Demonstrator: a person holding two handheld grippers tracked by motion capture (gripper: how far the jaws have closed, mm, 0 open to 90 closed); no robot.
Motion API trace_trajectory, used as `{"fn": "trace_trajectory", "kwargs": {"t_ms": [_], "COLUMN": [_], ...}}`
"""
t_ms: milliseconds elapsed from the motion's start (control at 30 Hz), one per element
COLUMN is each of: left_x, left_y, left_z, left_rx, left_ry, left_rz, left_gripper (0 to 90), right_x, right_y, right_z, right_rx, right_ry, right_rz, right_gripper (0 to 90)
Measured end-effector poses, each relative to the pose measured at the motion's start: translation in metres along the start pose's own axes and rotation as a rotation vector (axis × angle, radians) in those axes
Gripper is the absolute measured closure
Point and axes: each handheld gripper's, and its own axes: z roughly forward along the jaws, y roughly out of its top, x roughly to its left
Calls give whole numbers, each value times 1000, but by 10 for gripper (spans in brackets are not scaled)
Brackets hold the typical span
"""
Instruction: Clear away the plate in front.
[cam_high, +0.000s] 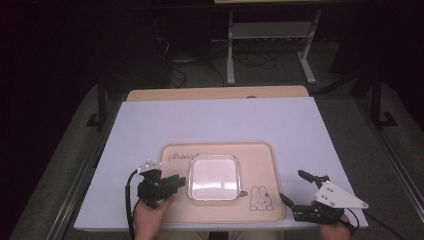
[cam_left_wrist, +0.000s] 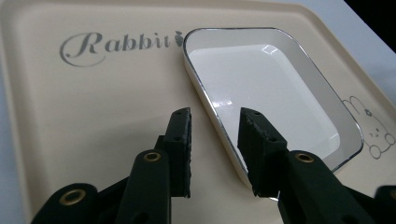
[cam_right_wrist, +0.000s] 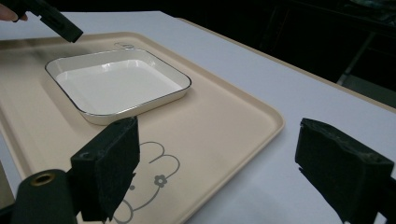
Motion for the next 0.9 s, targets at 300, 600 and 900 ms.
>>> {"fn": "trace_trajectory", "kwargs": {"t_ms": [300, 600, 900], "left_x": [3, 11, 19], "left_y": [5, 9, 9], "left_z": [-8, -23, -36], "left_rx": [-5, -39, -60], "left_ry": [9, 21, 50], "left_rz": [111, 194, 279], "left_gripper": [609, 572, 499], "right_x": [0, -1, -3], "right_y": [0, -1, -1], "right_z": [1, 1, 0], "right_rx": [12, 12, 9], "right_ry": [-5, -10, -16], "right_rz": [7, 13, 21], "right_gripper": [130, 130, 130]}}
